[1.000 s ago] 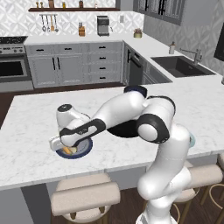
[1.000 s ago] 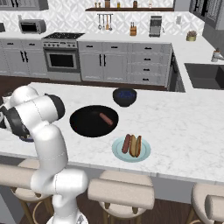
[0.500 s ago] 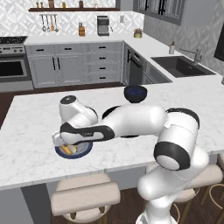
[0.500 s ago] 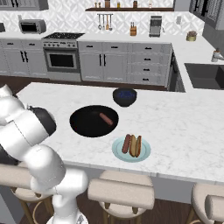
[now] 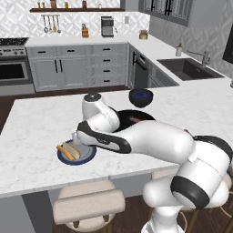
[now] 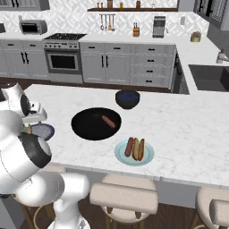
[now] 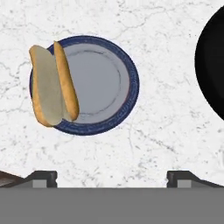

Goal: Place one bun and one sausage from the bowl on each plate.

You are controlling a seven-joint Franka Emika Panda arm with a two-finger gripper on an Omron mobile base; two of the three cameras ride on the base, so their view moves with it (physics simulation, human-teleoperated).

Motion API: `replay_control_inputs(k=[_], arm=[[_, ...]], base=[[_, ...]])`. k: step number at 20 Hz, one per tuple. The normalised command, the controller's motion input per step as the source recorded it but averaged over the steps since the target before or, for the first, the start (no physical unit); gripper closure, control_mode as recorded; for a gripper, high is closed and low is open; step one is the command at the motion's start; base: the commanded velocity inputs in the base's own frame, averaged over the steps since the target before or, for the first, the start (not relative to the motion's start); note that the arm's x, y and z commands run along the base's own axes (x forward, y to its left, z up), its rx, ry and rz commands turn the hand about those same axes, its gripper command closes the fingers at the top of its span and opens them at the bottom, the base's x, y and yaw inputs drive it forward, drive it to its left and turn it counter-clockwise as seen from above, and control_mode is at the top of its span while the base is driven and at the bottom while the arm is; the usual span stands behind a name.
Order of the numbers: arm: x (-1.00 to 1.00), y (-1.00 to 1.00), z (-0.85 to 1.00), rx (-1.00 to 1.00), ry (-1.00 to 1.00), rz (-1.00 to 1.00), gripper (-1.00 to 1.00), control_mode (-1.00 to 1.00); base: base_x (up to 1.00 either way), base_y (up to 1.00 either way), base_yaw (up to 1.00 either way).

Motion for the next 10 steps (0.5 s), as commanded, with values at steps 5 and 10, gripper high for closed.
replay_control_inputs(k=[5,10], arm=[[0.58,-0.74,0.20,0.00,0.00,0.00,-1.00,-1.00],[0.83,-0.72,0.02,-0.01,0.02,0.00,-1.00,-1.00]], base=[[0.00,0.00,0.00],[0.00,0.00,0.00]])
